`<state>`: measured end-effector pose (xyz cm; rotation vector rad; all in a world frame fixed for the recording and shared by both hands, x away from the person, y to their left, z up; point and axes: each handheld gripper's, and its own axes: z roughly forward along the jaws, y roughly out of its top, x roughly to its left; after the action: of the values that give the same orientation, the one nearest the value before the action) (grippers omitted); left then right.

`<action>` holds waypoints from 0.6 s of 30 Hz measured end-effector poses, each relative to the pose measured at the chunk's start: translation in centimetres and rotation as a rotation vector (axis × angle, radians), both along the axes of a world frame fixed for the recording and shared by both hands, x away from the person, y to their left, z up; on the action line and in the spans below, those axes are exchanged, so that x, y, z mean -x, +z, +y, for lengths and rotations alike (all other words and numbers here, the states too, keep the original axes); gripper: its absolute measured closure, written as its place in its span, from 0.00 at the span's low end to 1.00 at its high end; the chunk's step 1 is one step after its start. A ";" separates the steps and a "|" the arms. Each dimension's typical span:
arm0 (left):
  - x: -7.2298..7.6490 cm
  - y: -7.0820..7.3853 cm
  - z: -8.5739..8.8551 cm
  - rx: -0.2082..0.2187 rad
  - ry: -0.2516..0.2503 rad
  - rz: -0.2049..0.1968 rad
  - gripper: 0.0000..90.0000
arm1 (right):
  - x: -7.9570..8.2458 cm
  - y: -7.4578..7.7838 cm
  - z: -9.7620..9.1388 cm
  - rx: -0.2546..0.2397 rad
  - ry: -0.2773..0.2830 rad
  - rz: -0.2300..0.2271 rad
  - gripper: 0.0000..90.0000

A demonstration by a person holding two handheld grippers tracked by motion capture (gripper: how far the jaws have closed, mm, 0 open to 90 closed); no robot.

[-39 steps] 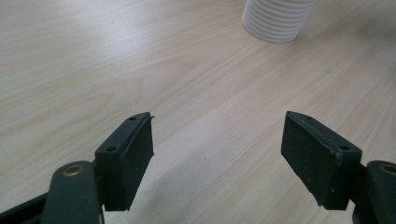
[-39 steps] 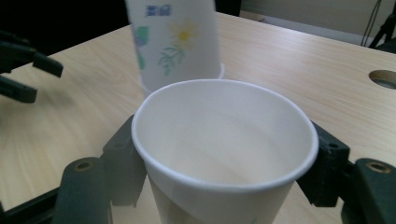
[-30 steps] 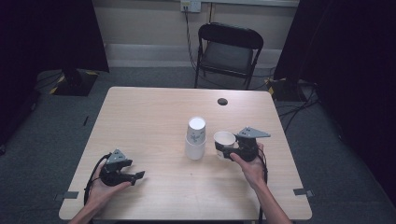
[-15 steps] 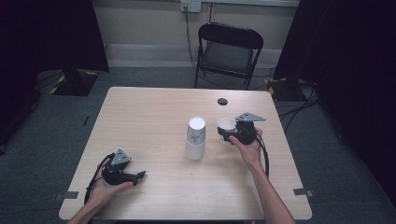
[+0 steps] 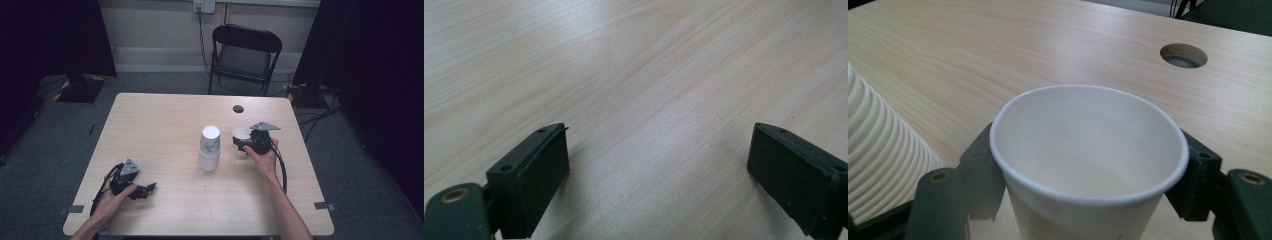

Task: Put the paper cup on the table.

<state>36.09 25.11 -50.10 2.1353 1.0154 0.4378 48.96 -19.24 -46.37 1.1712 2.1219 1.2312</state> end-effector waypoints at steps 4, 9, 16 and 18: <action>0.0 0.0 0.0 0.001 0.001 0.000 0.10 | 0.3 -0.1 0.0 -0.006 -0.003 -0.009 0.33; 0.0 0.0 0.0 0.001 0.001 0.001 0.10 | 1.2 -0.3 -0.7 0.004 -0.016 0.005 0.33; 0.0 0.0 0.0 0.002 0.002 0.000 0.10 | 2.4 -0.6 -1.0 0.049 -0.015 0.009 0.32; 0.0 0.0 0.0 0.001 0.001 0.000 0.10 | 2.6 -0.6 -1.0 0.053 -0.023 0.009 0.32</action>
<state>36.08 25.11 -50.11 2.1335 1.0172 0.4374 46.40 -20.27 -46.95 1.1773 2.1285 1.1552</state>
